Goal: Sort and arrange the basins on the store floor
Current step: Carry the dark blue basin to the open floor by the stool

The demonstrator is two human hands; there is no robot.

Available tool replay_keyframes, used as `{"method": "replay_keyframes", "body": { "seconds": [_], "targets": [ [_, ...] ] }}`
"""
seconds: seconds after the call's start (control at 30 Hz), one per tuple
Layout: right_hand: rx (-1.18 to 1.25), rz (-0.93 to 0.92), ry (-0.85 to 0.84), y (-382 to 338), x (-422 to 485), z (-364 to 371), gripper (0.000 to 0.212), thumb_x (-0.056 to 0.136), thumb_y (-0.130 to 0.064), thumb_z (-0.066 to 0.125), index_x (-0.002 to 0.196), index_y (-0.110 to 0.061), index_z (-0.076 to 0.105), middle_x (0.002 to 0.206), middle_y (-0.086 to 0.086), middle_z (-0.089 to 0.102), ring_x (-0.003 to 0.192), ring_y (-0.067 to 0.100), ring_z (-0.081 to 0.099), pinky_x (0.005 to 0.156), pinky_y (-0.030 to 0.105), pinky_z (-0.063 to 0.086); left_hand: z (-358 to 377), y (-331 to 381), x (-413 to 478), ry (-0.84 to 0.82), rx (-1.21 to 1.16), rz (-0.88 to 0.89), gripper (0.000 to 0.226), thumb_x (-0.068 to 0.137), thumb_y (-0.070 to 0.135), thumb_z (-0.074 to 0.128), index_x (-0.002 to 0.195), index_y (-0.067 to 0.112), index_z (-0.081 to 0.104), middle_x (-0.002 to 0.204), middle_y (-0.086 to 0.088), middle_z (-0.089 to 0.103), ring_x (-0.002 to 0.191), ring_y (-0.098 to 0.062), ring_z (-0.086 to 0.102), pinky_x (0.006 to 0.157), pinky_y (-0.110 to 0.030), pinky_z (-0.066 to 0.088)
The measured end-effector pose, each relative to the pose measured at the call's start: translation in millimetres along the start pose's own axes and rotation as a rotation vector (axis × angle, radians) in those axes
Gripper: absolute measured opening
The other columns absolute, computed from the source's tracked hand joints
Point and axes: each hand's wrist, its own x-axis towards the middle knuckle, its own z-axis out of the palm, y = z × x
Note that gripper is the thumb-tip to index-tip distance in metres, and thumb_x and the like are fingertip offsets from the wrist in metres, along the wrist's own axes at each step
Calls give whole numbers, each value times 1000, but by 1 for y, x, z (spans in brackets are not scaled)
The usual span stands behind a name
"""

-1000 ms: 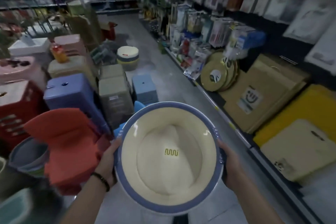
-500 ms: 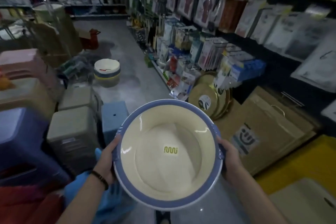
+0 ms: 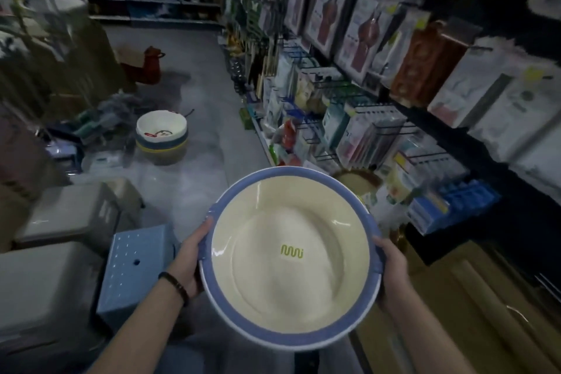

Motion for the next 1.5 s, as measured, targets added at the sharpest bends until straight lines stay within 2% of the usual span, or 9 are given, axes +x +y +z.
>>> {"method": "replay_keyframes", "body": {
  "seconds": [0.2,0.43,0.7,0.83,0.97,1.07,1.23,1.37,1.5],
  "targets": [
    [-9,67,-302,-69,171,99,47,97,-31,70,52,-22,77,47,-5,67,61,24,65,66,35,50,51,41,114,166,-39,38,38,103,39,50,88,10,70,63,-5,74,49,-22,69,47,-28,53],
    [-167,19,-506,-130,303,262,14,93,-32,72,87,-19,75,69,-3,76,87,33,74,87,48,58,46,112,237,384,-231,128,43,101,40,55,125,8,70,104,-17,76,85,-35,73,78,-46,56],
    [-410,95,-567,-172,413,493,32,104,-10,53,79,-8,72,58,6,72,58,29,68,63,42,45,-14,220,424,467,-289,186,75,68,61,77,118,6,67,85,-4,80,89,-26,75,73,-36,58],
    [-504,131,-604,-198,462,587,52,101,-3,54,55,-9,78,58,8,73,45,23,69,65,43,43,-49,278,509,464,-327,56,43,94,47,61,118,11,65,82,-4,80,90,-31,70,83,-42,55],
    [-567,197,-609,-218,512,682,15,101,-1,57,95,1,71,55,8,72,42,22,68,61,42,48,-69,339,579,434,-279,-18,45,85,35,72,120,7,70,113,-19,75,98,-39,73,90,-47,54],
    [-627,243,-655,-225,560,767,18,80,-9,86,88,2,74,54,9,72,49,30,69,55,40,49,-87,380,644,457,-242,-59,41,83,26,74,118,5,70,111,-21,75,97,-40,73,86,-46,55],
    [-700,165,-727,-224,654,902,14,97,0,61,97,-1,75,70,14,77,62,35,73,66,44,52,-113,429,761,587,-262,-126,33,90,15,70,119,-1,69,107,-24,75,103,-44,69,92,-50,54],
    [-830,173,-823,-230,718,1019,22,92,5,59,108,0,74,84,17,79,86,41,71,79,50,57,-127,469,837,744,-275,-142,11,92,8,67,100,2,68,72,-12,77,82,-35,68,64,-37,50],
    [-946,196,-888,-223,761,1133,36,85,0,62,119,9,71,112,32,73,106,55,65,96,63,52,-166,494,910,804,-349,-152,24,92,9,65,115,2,70,99,-15,79,94,-38,72,78,-42,56]
  ]
}}
